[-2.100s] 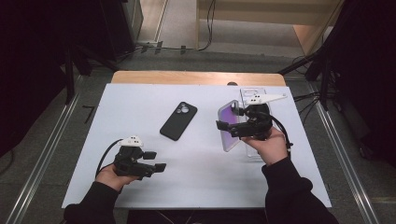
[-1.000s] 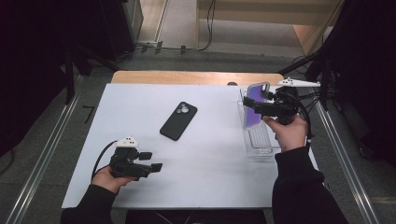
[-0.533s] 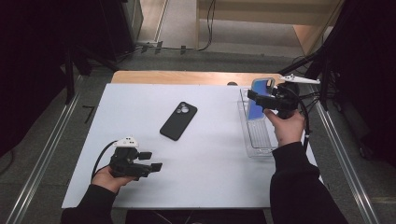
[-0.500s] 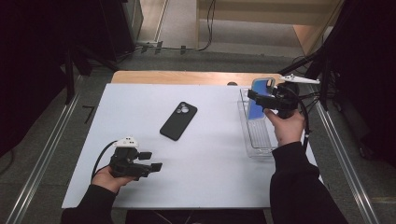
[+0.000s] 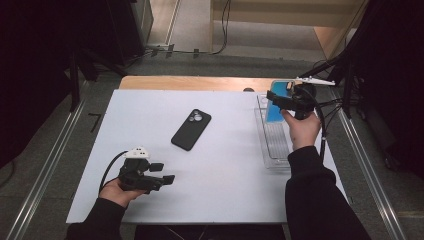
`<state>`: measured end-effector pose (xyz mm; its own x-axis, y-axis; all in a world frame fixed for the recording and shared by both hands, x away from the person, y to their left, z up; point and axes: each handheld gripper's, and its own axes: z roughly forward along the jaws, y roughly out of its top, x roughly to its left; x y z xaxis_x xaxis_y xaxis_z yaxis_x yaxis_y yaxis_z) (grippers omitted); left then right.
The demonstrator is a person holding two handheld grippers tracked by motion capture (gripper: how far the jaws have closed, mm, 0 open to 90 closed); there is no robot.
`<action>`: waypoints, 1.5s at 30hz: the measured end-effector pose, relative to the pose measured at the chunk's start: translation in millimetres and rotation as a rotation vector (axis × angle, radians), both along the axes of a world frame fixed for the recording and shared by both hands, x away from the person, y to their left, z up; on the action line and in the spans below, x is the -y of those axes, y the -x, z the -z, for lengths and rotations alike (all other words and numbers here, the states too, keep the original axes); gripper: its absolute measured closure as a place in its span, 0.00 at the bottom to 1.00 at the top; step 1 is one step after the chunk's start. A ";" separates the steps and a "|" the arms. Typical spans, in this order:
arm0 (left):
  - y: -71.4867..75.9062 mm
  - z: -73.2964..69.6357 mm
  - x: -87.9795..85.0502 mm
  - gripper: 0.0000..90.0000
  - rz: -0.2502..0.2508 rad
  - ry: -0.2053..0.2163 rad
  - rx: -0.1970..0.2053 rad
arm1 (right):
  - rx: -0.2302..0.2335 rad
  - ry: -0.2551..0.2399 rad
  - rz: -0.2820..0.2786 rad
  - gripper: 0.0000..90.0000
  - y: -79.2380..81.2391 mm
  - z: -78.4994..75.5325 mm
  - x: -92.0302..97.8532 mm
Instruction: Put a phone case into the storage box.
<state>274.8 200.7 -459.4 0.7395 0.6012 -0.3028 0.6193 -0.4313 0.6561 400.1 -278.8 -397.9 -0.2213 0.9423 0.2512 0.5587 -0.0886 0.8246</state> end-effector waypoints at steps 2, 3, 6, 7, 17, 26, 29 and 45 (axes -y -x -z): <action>-0.5 0.1 -0.3 0.34 -0.002 0.000 -0.004 | -0.009 -0.006 0.014 0.17 -6.5 3.5 0.1; -0.7 0.1 -0.6 0.34 -0.005 0.002 -0.005 | -0.015 -0.005 0.023 0.17 -9.7 6.1 -0.5; -0.7 0.1 -1.3 0.34 -0.008 0.005 -0.002 | -0.017 0.011 0.041 0.17 -16.0 11.3 -2.0; -0.9 0.1 -1.4 0.34 -0.007 0.005 -0.002 | -0.017 0.021 0.049 0.17 -18.7 13.1 -1.8; -1.2 0.4 -0.9 0.34 -0.002 0.008 -0.006 | -0.053 0.040 0.063 0.17 -49.8 29.0 -0.1; -2.0 1.1 -1.4 0.34 0.004 0.010 -0.007 | -0.097 0.058 0.080 0.17 -71.0 48.1 -3.7; -2.4 1.5 -1.3 0.34 0.005 0.013 -0.009 | -0.089 0.091 0.090 0.17 -75.6 50.4 -6.1; -2.9 2.4 -0.7 0.34 0.004 0.012 -0.015 | -0.082 0.128 0.069 0.13 -85.0 58.2 -12.0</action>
<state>277.8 201.3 -461.8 0.7374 0.5943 -0.3210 0.6271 -0.4259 0.6521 485.1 -266.8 -456.0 -0.1381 0.9801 0.1427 0.6212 -0.0265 0.7832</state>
